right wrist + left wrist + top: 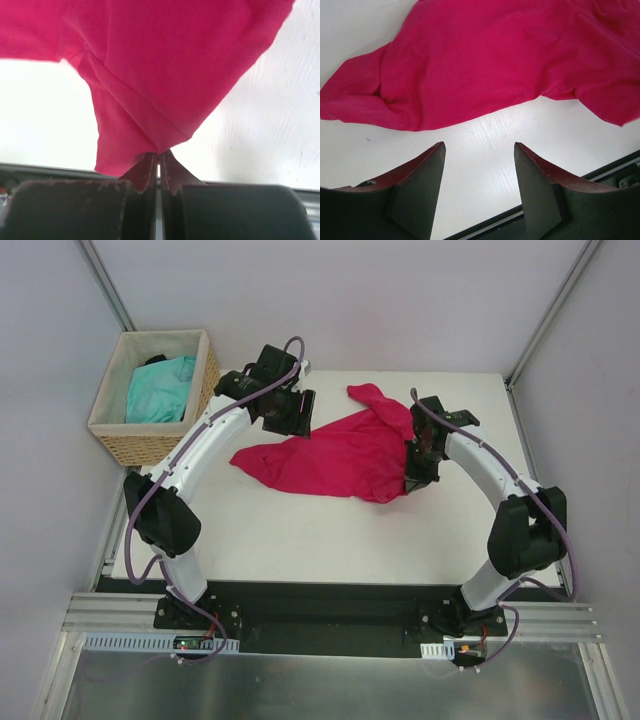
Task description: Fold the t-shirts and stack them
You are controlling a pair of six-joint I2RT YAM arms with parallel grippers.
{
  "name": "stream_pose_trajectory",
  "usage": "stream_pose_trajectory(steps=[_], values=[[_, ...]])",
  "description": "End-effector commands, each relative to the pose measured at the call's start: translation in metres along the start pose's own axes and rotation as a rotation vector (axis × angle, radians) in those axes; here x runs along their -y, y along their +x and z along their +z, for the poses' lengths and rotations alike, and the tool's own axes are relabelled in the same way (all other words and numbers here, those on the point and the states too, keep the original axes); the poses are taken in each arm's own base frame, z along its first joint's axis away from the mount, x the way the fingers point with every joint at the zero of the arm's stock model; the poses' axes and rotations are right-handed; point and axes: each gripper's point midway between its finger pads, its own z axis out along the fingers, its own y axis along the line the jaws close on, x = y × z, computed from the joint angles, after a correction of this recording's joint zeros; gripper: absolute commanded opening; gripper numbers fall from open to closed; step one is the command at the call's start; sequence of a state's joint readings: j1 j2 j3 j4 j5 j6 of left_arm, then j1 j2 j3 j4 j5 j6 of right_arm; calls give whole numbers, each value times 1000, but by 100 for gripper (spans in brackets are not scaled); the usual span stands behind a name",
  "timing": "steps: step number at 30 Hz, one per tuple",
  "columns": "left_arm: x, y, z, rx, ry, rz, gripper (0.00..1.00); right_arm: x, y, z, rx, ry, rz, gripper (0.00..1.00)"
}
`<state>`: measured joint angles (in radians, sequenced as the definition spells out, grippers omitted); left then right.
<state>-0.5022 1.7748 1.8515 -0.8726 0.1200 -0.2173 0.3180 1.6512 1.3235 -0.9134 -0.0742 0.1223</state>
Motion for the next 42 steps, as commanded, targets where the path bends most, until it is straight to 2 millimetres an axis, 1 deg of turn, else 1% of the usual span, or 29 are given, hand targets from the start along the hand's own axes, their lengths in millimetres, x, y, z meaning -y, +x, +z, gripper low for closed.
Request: stream_pose_trajectory(steps=[1, 3, 5, 7, 10, 11, 12, 13, 14, 15, 17, 18, 19, 21, 22, 24, 27, 28, 30, 31, 32, 34, 35, 36, 39, 42], values=[[-1, -8, -5, 16, 1, 41, 57, 5, 44, -50, -125, 62, 54, 0], [-2, -6, -4, 9, 3, 53, 57, 5, 52, -58, -158, 65, 68, 1], [-4, -5, -4, 6, 6, 48, 57, 4, 55, -65, -185, 70, 75, 1], [-2, -4, -4, 5, 30, 45, 57, 5, 53, -71, -196, 80, 68, 1], [1, -6, -7, 8, 62, 47, 57, 3, 42, -80, -183, 93, 52, 1], [1, -6, -7, 9, 65, 45, 57, -1, 40, -84, -188, 76, 55, 1], [1, -7, -7, 12, 65, 44, 57, -7, 31, -87, -178, 58, 53, 1], [1, -6, -6, 9, 68, 42, 57, -11, 28, -89, -176, 47, 52, 1], [1, -6, -7, 8, 67, 36, 57, -15, 28, -92, -188, 27, 56, 1], [1, -5, -5, 3, 69, 34, 57, -18, 24, -91, -194, 20, 57, 1], [1, -4, -4, -2, 74, 24, 57, -24, 26, -89, -234, -21, 60, 1], [1, -4, -3, -5, 73, 22, 57, -24, 27, -86, -251, -23, 64, 1], [2, -4, -3, -3, 75, 22, 56, -22, 29, -78, -280, -16, 60, 1], [1, -5, -3, -3, 73, 21, 57, -17, 28, -71, -302, -1, 65, 1], [1, -5, -4, 2, 71, 20, 57, -17, 26, -65, -313, -2, 64, 1], [-1, -5, -4, 0, 68, 16, 57, -14, 20, -60, -311, 5, 69, 1], [1, -4, -5, -4, 74, 6, 57, -10, 4, -47, -294, 12, 72, 1], [2, -4, -5, -7, 78, -3, 57, -10, -8, -40, -256, 12, 69, 1], [3, -4, -5, -10, 87, -14, 57, -13, -26, -22, -210, -2, 45, 1], [5, -5, -5, -7, 92, -16, 57, -16, -44, -10, -153, -15, 30, 1], [5, -4, -4, -12, 94, -17, 57, -21, -54, 3, -143, -35, 20, 1], [4, -5, -4, -12, 92, -17, 57, -29, -70, 18, -124, -60, -2, 1], [4, -4, -5, -16, 88, -16, 57, -33, -74, 25, -130, -83, -9, 1], [3, -3, -5, -22, 86, -17, 56, -38, -79, 38, -148, -99, -23, 1], [0, -3, -6, -20, 73, -18, 56, -44, -83, 60, -184, -126, -29, 1], [-2, -1, -8, -30, 66, -29, 56, -48, -93, 73, -176, -141, -27, 1]])
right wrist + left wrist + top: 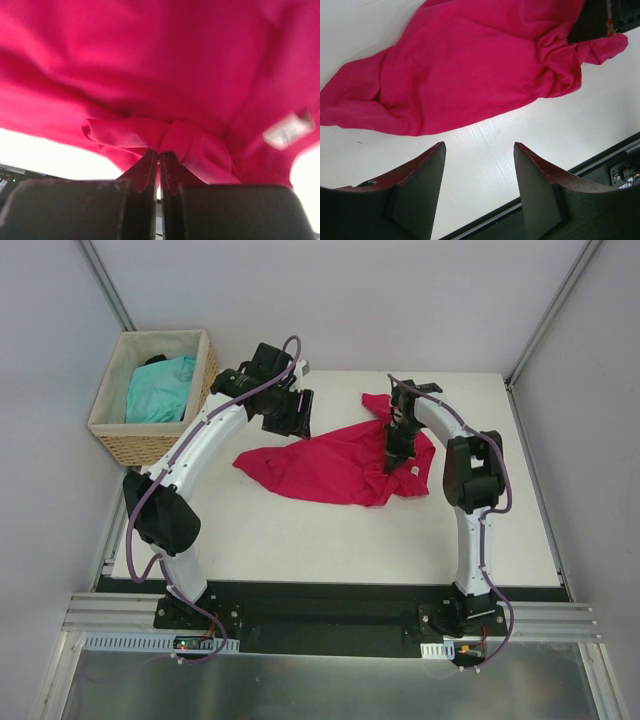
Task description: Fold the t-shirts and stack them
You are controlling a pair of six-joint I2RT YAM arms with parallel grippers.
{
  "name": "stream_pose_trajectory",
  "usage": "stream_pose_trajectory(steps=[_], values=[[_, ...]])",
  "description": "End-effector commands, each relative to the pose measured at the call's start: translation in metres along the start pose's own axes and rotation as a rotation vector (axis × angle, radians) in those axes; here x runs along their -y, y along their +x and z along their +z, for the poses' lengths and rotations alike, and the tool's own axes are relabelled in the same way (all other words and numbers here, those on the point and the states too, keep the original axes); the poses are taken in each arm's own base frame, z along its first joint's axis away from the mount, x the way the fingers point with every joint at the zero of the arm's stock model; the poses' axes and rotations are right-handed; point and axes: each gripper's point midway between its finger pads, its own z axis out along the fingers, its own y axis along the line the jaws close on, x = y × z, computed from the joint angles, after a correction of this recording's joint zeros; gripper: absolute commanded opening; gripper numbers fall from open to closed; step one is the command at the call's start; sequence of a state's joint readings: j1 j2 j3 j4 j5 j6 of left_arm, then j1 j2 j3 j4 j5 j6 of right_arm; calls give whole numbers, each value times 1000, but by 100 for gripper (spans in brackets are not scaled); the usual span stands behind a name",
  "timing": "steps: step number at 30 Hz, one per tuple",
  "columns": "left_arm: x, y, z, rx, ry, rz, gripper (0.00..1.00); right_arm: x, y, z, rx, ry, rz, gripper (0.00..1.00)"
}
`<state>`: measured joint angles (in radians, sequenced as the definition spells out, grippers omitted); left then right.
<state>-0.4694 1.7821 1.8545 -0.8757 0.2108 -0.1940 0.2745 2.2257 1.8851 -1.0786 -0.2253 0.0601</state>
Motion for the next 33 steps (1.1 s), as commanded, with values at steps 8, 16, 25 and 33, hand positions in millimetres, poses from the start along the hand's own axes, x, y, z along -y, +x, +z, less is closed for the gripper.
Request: stream_pose_trajectory(steps=[8, 16, 25, 33], values=[[-1, 4, -8, -30, -3, -45, 56, -19, -56, 17, 110, -52, -13, 31], [-1, 3, -6, -34, 0, -60, 56, -16, -15, -83, 322, -13, -50, 46], [0, -3, -1, -31, 0, -59, 56, -14, 61, -113, 219, -58, -76, 46], [1, -6, 4, -34, 14, -52, 56, -13, 74, -70, 124, -87, -133, 42]])
